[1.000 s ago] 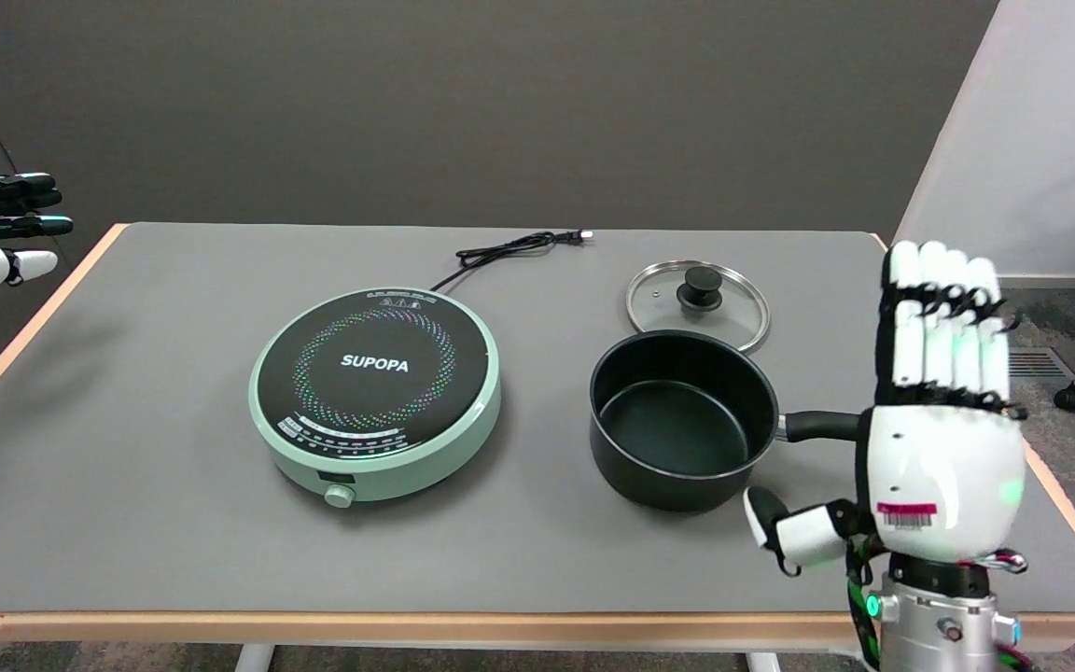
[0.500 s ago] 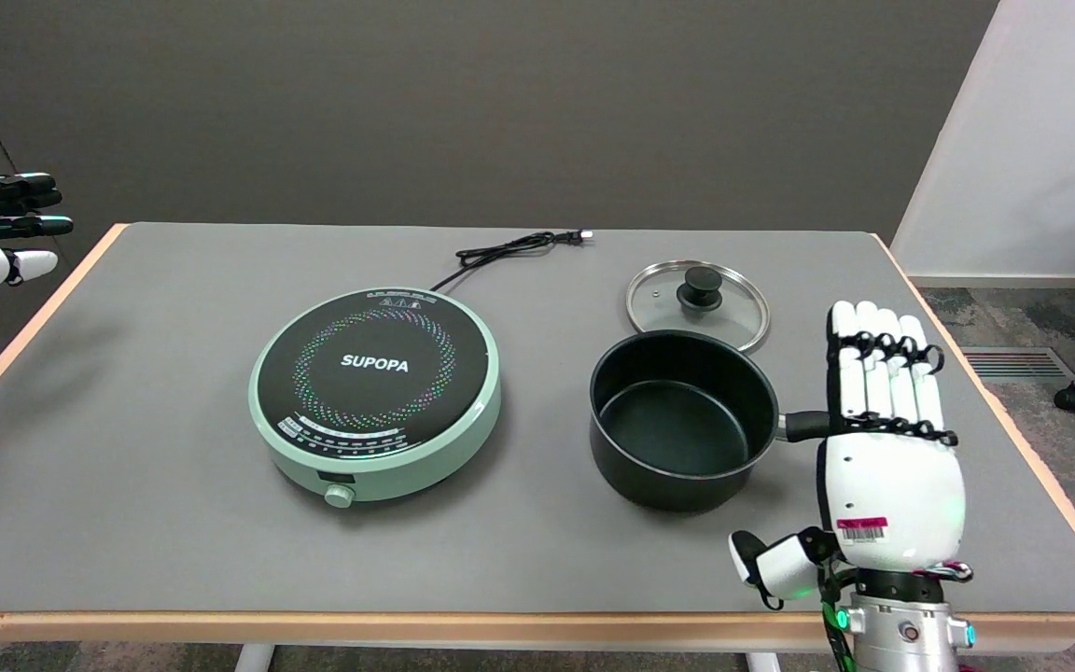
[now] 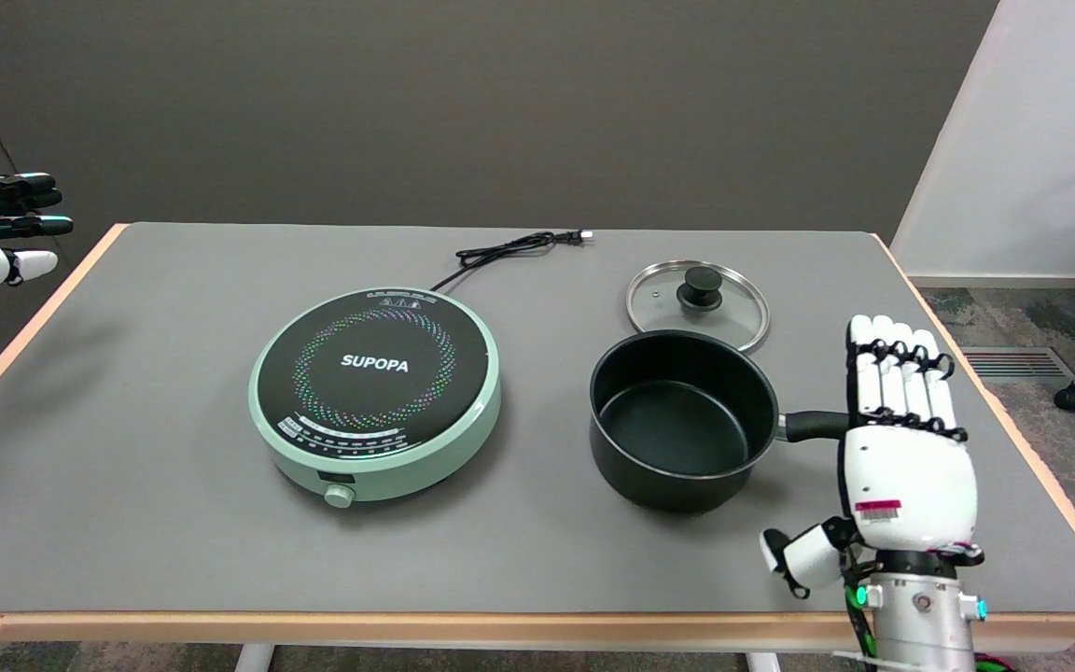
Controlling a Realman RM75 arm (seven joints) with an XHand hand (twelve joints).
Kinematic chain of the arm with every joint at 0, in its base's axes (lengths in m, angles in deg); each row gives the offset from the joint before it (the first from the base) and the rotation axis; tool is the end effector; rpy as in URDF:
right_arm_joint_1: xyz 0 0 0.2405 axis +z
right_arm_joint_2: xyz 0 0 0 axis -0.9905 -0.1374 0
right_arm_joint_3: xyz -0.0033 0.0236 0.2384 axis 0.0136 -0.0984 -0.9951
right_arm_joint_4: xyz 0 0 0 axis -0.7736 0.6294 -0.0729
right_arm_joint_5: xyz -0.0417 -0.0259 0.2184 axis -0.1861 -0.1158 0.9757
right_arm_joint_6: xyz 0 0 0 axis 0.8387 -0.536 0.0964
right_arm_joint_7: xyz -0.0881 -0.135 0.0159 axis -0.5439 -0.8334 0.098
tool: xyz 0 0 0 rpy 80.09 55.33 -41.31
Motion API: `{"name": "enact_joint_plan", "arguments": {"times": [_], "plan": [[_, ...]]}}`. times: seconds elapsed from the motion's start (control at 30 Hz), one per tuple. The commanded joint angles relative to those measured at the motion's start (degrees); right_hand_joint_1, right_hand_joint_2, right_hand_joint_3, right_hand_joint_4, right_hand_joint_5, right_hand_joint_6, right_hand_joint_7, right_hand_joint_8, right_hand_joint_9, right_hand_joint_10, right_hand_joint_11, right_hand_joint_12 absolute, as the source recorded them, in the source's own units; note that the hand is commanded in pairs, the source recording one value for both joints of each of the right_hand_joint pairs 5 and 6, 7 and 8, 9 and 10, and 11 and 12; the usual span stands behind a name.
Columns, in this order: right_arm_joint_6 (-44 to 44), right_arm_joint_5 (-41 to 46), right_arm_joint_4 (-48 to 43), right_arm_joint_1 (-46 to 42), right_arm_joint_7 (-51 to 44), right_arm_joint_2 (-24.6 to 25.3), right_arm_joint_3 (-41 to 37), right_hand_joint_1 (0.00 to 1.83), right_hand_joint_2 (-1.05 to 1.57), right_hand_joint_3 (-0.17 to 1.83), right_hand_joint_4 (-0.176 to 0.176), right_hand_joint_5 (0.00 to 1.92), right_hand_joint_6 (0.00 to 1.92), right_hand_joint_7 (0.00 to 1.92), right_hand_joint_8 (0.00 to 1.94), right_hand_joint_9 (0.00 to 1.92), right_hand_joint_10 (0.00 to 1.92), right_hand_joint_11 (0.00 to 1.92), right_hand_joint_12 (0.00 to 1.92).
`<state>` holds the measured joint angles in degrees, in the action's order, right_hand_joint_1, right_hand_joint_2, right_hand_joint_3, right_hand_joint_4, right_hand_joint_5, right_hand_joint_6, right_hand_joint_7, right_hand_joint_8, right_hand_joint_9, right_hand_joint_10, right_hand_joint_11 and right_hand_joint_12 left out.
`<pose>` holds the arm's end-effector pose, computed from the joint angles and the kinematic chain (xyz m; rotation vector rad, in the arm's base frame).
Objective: Pick up the soup pot.
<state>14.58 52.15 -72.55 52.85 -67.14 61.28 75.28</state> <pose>-0.2656 -0.1619 0.2963 1.0874 0.3023 0.3411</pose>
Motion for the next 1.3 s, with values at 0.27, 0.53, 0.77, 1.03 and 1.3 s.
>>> {"name": "enact_joint_plan", "arguments": {"times": [0.27,0.53,0.77,1.03,1.3], "plan": [[-6.46,12.5,-2.32,6.12,-5.15,-4.1,-3.43,1.25,-0.42,1.34,-0.176,0.02,0.02,0.02,0.02,0.02,0.02,0.02,0.02],[-14.2,16.6,-0.58,7.98,-6.03,-0.74,-7.64,1.24,-0.37,1.34,-0.176,0.02,0.02,0.02,0.02,0.02,0.02,0.02,0.02],[-16.59,21.37,-0.29,8.12,-7.27,-0.34,-9.32,1.24,-0.35,1.33,-0.176,0.02,0.02,0.02,0.02,0.02,0.02,0.02,0.02],[-16.0,23.51,0.27,7.72,-7.71,-0.07,-10.35,1.25,-0.35,1.34,-0.176,0.02,0.02,0.02,0.02,0.02,0.02,0.02,0.02],[-16.64,23.04,-1.53,8.25,-7.88,-0.52,-11.32,1.24,-0.34,1.32,-0.176,0.02,0.02,0.02,0.02,0.02,0.02,0.02,0.02]]}}
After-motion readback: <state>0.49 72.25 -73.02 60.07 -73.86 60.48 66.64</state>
